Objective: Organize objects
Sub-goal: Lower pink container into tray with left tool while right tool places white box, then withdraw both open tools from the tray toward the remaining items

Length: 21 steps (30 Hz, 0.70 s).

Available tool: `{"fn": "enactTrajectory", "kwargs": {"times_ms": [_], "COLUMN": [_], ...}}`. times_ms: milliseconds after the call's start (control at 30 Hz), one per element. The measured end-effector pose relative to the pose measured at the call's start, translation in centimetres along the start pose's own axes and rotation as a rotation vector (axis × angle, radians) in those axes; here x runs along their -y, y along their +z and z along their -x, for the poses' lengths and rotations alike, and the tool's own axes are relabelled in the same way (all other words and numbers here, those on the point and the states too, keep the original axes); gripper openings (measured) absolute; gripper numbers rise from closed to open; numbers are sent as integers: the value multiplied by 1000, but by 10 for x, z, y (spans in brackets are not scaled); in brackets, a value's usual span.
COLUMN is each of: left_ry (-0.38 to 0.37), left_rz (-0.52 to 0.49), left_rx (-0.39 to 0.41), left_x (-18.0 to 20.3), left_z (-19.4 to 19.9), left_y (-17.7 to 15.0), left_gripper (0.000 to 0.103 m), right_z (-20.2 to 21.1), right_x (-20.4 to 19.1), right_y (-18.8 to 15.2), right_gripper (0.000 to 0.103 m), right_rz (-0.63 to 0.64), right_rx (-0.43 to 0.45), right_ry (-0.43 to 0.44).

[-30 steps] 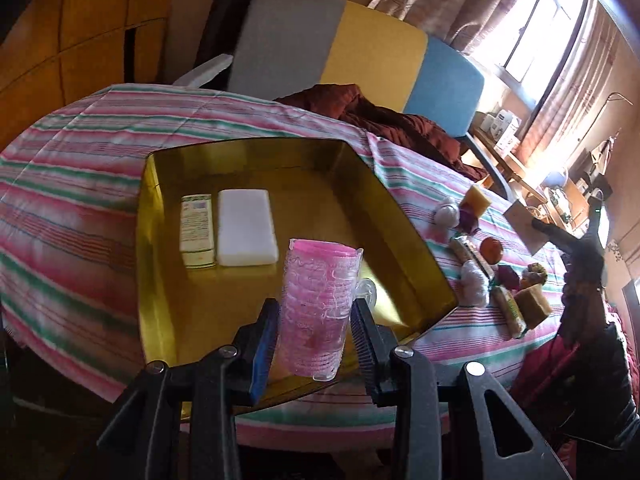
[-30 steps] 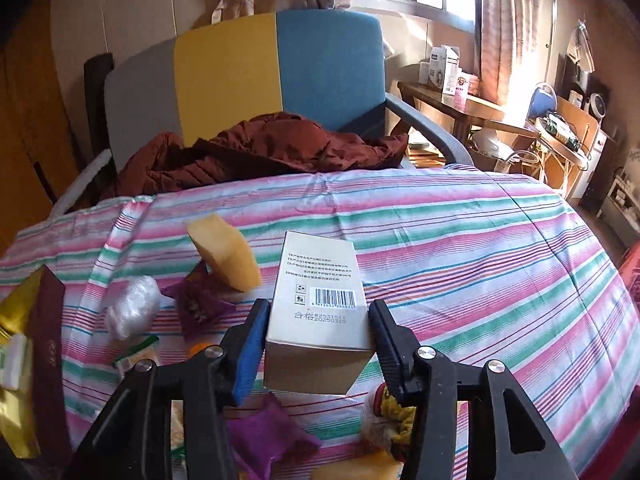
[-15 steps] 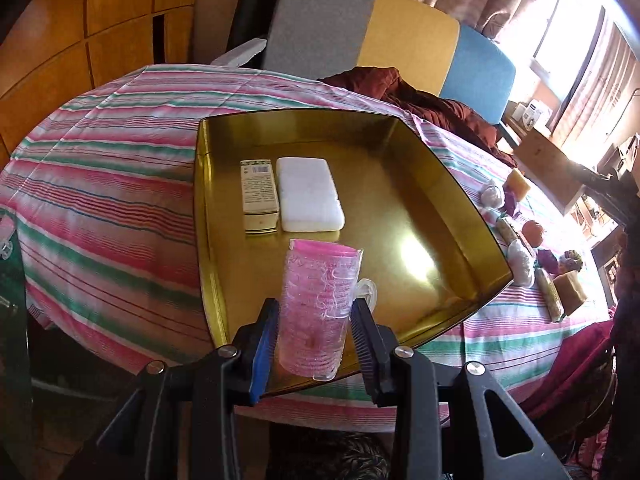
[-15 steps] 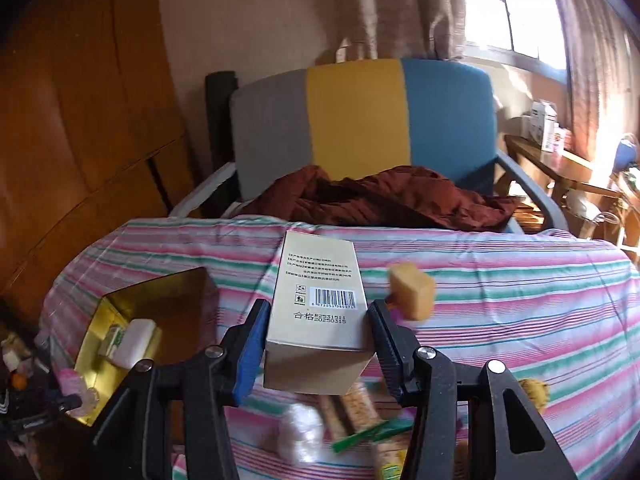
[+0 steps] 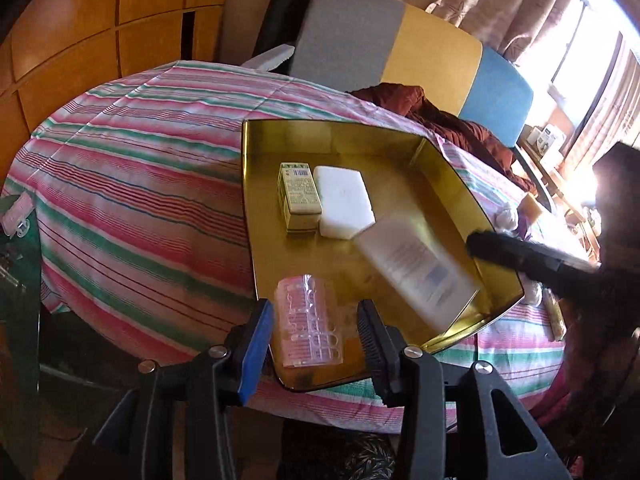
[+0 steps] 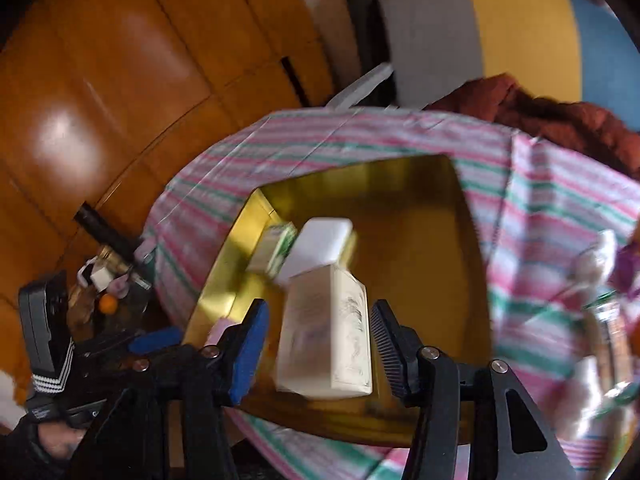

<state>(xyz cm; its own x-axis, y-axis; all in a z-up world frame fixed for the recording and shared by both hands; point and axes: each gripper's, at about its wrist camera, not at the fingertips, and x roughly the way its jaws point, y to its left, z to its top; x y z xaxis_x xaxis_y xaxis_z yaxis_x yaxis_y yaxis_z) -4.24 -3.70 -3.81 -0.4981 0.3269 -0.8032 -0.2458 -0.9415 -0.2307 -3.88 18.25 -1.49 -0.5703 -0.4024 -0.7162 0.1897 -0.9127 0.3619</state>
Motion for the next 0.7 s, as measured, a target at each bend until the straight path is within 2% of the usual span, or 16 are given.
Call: {"fn": "enactTrajectory", "kwargs": {"times_ms": [100,200,267,367,533,700], "left_ry": [7,37,47,66,96,134], "left_rz": [5,3,-10,-50,-90,-115], "left_rx": [30,64,86,123,156,167], "left_x": [2,8,16,30,48,63], "left_z": [4,8,11,17,23,24], "left_y": [4,9,13,18,22,21], "left_gripper": [44,44,44,44,46,46], "right_z": [-14,-15,-9,4,25,44], "right_x": [-12,-18,-23,-28,-31,-21], "right_y": [-9,-16,-19,-22,-22,-22], "right_gripper": [61,77,89,102,103,103], "right_rz": [23,43,79,123,168,142], "right_rx": [-37,-49,-29,19,114,173], "right_ry": [0,-46,-98,-154,-253,-352]}}
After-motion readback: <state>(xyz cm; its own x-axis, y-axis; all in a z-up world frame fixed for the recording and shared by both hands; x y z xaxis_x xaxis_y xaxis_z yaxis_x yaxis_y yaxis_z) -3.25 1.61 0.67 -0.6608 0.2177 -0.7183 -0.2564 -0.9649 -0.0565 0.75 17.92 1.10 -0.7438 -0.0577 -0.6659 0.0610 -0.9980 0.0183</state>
